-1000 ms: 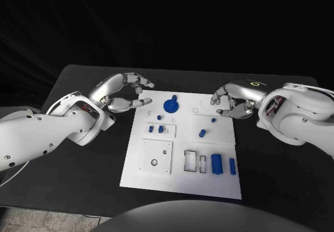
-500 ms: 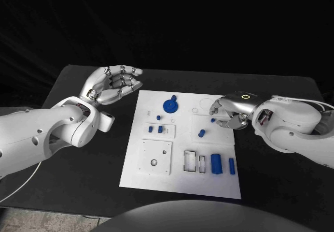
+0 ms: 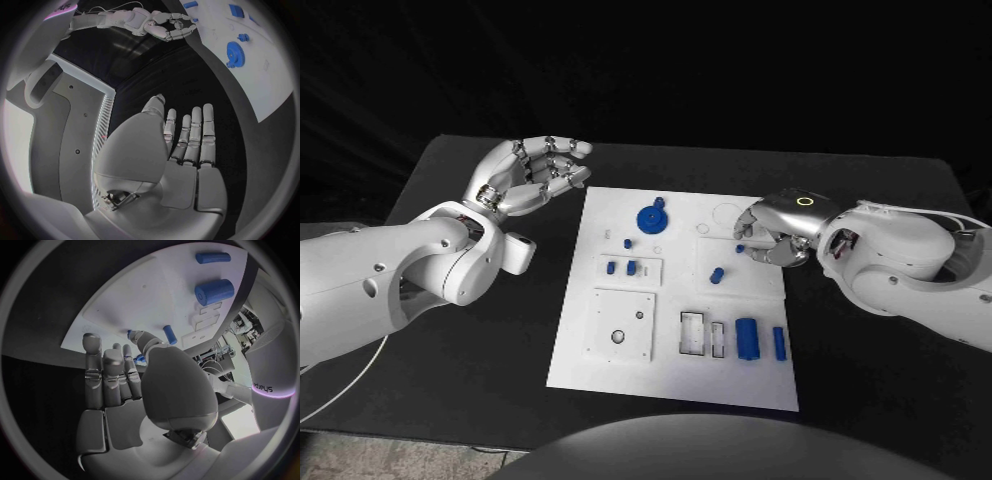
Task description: Assemble the parts on the task board
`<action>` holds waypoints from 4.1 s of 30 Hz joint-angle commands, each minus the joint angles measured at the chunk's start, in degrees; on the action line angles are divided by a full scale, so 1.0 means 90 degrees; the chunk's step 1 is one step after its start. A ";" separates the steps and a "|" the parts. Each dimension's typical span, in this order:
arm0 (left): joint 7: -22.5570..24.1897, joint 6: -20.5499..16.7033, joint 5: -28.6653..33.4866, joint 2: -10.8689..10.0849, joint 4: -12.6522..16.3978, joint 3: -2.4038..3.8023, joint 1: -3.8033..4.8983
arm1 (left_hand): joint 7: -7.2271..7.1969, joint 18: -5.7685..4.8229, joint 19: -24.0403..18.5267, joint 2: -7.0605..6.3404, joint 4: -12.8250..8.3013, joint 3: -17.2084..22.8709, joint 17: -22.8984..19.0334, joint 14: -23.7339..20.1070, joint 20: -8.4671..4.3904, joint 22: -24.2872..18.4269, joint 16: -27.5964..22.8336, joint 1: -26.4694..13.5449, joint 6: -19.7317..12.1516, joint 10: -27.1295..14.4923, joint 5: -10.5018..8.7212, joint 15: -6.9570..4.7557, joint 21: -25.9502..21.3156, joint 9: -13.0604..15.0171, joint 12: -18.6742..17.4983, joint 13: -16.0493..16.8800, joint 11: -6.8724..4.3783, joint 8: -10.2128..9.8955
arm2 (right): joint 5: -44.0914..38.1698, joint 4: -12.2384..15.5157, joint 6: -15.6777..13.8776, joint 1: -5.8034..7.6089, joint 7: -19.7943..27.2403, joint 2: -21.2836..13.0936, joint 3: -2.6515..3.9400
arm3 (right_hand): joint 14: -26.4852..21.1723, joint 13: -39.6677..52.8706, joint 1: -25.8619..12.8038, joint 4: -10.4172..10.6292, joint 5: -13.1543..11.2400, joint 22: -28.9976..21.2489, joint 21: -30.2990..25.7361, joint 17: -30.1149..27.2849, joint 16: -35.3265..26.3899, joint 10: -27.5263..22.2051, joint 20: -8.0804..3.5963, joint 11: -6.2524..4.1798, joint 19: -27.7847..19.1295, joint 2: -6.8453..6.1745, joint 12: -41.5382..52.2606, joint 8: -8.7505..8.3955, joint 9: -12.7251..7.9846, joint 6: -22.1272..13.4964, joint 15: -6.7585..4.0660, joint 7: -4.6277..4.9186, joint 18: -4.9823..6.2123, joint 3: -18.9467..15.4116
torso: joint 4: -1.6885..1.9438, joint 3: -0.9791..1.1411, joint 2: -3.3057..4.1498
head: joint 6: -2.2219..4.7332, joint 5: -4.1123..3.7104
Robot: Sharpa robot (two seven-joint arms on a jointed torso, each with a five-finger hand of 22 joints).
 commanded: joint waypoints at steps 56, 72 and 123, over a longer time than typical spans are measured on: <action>-0.0174 0.0200 -0.0097 0.0134 -0.0162 -0.0058 -0.0021 | 0.0219 0.0036 0.0187 0.0110 -0.0013 -0.0203 -0.0137 0.0011 0.0119 0.0079 0.0129 0.0361 -0.0057 -0.0043 0.0195 0.0109 -0.0086 -0.0085 0.0331 -0.0284 -0.0011 0.0149 | 0.0340 -0.0317 -0.0488 -0.0237 0.0458 0.0228 0.0013 | -0.0053 -0.0804 0.0236 -0.0287 0.0336 0.0349 -0.0169 -0.0301 -0.0152 0.1086 -0.0014 -0.0076 0.0052 0.0129 -0.0198 0.0072 0.0238 0.0564 0.0046 0.0107 -0.0037 0.0233 | 0.0002 -0.0013 -0.0011 | 0.0000 0.0033; -0.0236 0.0198 -0.0097 0.0180 -0.0174 -0.0064 -0.0022 | 0.0277 0.0049 0.0205 0.0140 -0.0014 -0.0216 -0.0156 0.0020 0.0131 0.0088 0.0145 0.0400 -0.0067 -0.0043 0.0190 0.0105 -0.0095 -0.0098 0.0360 -0.0326 -0.0037 0.0159 | 0.0906 0.0677 -0.0519 0.0322 0.0447 0.0058 0.0036 | -0.0023 -0.0865 0.0237 -0.0300 0.0320 0.0358 -0.0115 -0.0268 -0.0112 0.1149 0.0011 -0.0039 0.0070 0.0148 -0.0233 0.0059 0.0254 0.0564 0.0086 0.0156 -0.0051 0.0231 | 0.0014 -0.0017 -0.0023 | 0.0000 0.0094; -0.0338 0.0304 -0.0097 0.0273 -0.0260 -0.0232 -0.0024 | 0.0375 0.0075 0.0235 0.0213 -0.0034 -0.0224 -0.0191 0.0046 0.0152 0.0113 0.0192 0.0503 -0.0086 -0.0037 0.0171 0.0104 -0.0111 -0.0121 0.0424 -0.0411 -0.0040 0.0191 | 0.0339 -0.0202 -0.0268 -0.0924 0.0810 0.2197 0.0037 | 0.0004 -0.0982 0.0350 -0.0432 0.0092 0.0367 -0.0049 -0.0222 -0.0043 0.1242 0.0039 -0.0017 0.0074 0.0170 -0.0284 -0.0062 0.0245 0.0472 0.0105 0.0201 -0.0046 0.0230 | 0.0023 -0.0030 -0.0149 | 0.0000 0.0449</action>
